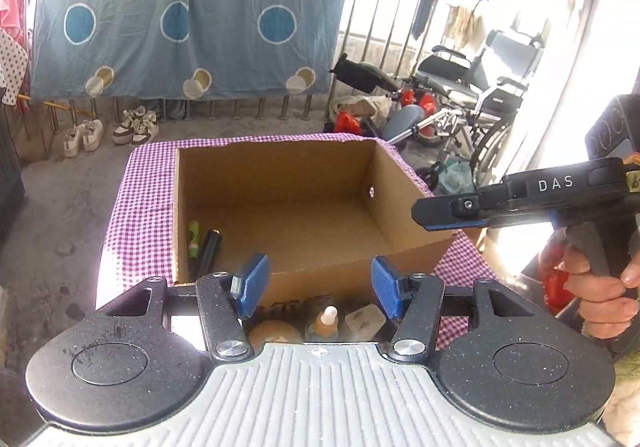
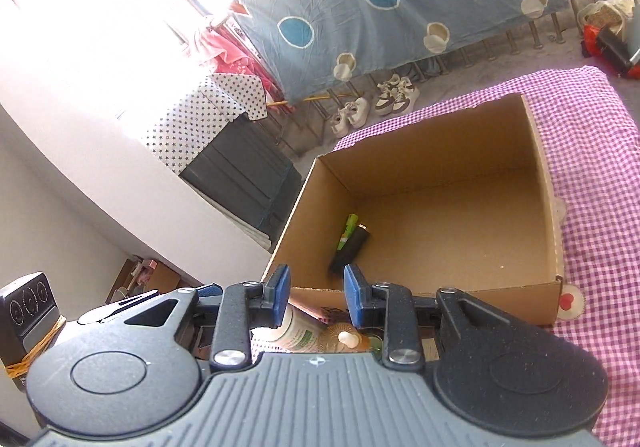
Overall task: Organize rigid objects
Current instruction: 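Move the right gripper to the black oval case and close on it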
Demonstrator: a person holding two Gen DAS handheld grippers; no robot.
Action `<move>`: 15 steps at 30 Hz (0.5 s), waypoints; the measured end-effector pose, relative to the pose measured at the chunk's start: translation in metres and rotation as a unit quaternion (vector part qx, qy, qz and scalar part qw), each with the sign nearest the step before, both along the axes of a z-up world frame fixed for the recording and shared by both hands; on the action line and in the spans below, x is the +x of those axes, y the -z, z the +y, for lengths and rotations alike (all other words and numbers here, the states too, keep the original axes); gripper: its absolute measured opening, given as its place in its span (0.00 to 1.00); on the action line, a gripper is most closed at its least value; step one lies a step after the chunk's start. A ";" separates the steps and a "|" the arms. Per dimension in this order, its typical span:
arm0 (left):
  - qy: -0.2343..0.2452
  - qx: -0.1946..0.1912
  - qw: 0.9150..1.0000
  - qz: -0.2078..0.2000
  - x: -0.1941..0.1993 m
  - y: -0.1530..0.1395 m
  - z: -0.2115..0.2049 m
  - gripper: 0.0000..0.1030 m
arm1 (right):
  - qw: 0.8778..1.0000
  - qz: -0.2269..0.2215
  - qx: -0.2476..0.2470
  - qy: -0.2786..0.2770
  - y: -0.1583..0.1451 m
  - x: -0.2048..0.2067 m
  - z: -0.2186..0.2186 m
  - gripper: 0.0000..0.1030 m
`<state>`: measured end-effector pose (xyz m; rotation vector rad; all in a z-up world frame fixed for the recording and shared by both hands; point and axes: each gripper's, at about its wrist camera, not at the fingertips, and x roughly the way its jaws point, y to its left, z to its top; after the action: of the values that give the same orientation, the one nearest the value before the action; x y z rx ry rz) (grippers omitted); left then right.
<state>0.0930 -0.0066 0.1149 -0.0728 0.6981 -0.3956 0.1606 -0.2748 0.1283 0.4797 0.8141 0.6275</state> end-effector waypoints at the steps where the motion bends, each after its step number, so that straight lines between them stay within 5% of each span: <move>1: 0.006 0.002 1.000 0.003 -0.003 0.005 -0.004 0.55 | 1.000 -0.004 -0.003 0.008 0.003 -0.008 -0.007 0.42; 8: 0.060 0.034 0.997 0.026 -0.024 0.055 -0.043 0.55 | 0.995 0.028 -0.012 0.096 0.060 -0.062 -0.036 0.45; 15: 0.091 0.067 0.994 0.014 -0.022 0.095 -0.093 0.54 | 0.990 0.042 -0.023 0.134 0.099 -0.072 -0.046 0.43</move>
<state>0.0708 -0.0994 0.0199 0.1128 0.7591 -0.5212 0.0891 -0.3209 0.0291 0.5662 0.8255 0.3418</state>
